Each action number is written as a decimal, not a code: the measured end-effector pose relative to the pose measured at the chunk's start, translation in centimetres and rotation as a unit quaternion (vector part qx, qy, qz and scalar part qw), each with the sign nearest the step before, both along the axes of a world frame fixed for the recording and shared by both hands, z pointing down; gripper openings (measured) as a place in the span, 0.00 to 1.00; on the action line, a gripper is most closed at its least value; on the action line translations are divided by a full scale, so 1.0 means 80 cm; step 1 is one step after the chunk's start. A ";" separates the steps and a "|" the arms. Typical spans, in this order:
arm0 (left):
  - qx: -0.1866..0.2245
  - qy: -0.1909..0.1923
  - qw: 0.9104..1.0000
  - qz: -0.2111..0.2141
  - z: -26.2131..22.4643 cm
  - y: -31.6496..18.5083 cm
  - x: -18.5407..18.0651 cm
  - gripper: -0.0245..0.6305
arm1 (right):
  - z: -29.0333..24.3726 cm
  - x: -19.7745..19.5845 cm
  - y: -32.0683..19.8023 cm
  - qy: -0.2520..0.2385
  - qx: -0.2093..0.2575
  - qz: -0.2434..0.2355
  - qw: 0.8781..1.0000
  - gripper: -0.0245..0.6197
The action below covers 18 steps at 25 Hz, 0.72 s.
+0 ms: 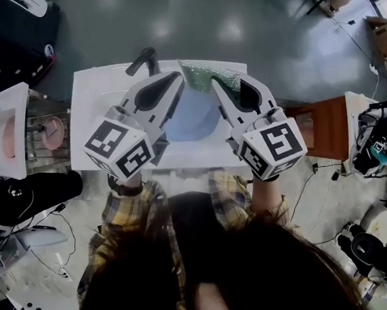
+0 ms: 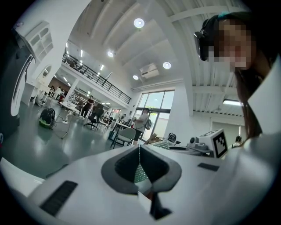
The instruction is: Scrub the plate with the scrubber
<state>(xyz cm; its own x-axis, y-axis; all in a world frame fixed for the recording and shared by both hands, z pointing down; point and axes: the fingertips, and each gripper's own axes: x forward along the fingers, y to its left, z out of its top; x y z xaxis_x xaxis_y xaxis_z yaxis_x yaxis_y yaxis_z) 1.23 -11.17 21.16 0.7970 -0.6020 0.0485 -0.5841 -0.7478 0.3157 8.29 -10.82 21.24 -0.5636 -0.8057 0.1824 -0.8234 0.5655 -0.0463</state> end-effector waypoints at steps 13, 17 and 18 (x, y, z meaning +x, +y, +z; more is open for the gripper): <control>0.012 -0.015 1.000 -0.012 0.001 0.001 0.002 0.06 | 0.011 -0.008 -0.002 -0.003 -0.008 -0.012 1.000 0.19; 0.015 -0.017 1.000 -0.013 0.000 0.002 0.002 0.06 | 0.016 -0.007 0.000 -0.004 -0.014 -0.012 1.000 0.19; 0.016 -0.019 1.000 -0.011 0.000 0.002 0.003 0.06 | 0.017 -0.006 0.000 -0.005 -0.015 -0.011 1.000 0.19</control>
